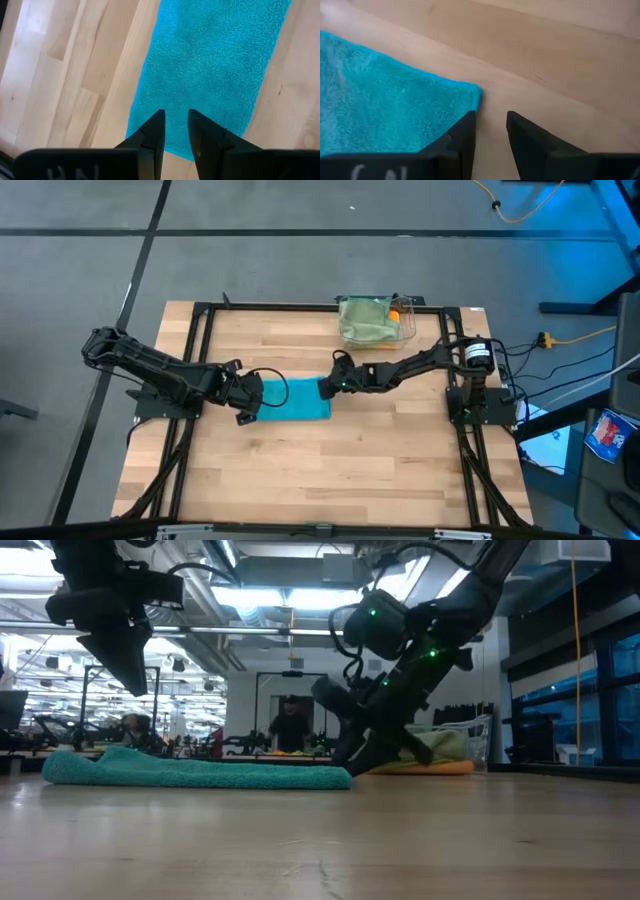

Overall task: Fold microfiber towels
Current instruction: Fold the blue microfiber towel

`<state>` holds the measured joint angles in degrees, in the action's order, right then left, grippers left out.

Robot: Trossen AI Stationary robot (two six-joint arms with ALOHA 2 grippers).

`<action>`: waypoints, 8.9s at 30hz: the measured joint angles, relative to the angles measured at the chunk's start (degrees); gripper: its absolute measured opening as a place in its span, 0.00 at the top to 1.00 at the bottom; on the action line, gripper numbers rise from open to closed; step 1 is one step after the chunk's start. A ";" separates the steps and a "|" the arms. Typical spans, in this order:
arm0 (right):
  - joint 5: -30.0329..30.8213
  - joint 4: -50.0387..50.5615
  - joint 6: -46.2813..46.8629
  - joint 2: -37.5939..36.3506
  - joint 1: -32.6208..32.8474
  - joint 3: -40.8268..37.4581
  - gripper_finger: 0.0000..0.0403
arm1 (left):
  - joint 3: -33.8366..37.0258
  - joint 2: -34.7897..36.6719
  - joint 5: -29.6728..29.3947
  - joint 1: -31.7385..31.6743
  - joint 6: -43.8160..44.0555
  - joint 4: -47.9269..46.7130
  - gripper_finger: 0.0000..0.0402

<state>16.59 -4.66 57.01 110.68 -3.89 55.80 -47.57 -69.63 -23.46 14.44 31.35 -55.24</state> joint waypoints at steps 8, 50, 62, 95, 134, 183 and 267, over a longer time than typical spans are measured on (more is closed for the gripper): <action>-1.77 -6.02 -0.43 2.24 -0.84 0.10 0.71 | 0.02 0.00 -0.06 -0.02 -0.02 0.61 0.81; -3.17 -0.43 -9.41 4.68 -0.91 5.97 0.97 | 0.02 0.00 -1.61 -0.03 -0.48 0.82 0.81; 0.56 4.08 -10.69 -1.97 2.68 6.09 0.99 | 0.02 0.00 -1.60 -0.04 -0.48 0.83 0.81; 9.67 17.15 -17.33 -8.24 3.72 6.13 0.71 | 0.44 -0.15 -1.01 0.66 1.18 9.12 0.81; 23.40 35.09 -24.22 -32.88 12.84 6.15 0.71 | -1.74 -42.64 8.20 -4.69 -9.06 79.91 0.81; -2.50 -0.75 -60.82 5.86 29.23 17.72 0.71 | -1.79 -24.67 4.52 20.92 23.85 41.52 0.81; 10.81 19.58 -60.22 18.23 22.09 32.07 0.71 | -1.90 -22.08 1.38 23.89 28.50 37.87 0.84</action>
<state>27.40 14.92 -3.21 128.91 18.20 87.88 -49.47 -91.70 -22.09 38.33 59.86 -17.38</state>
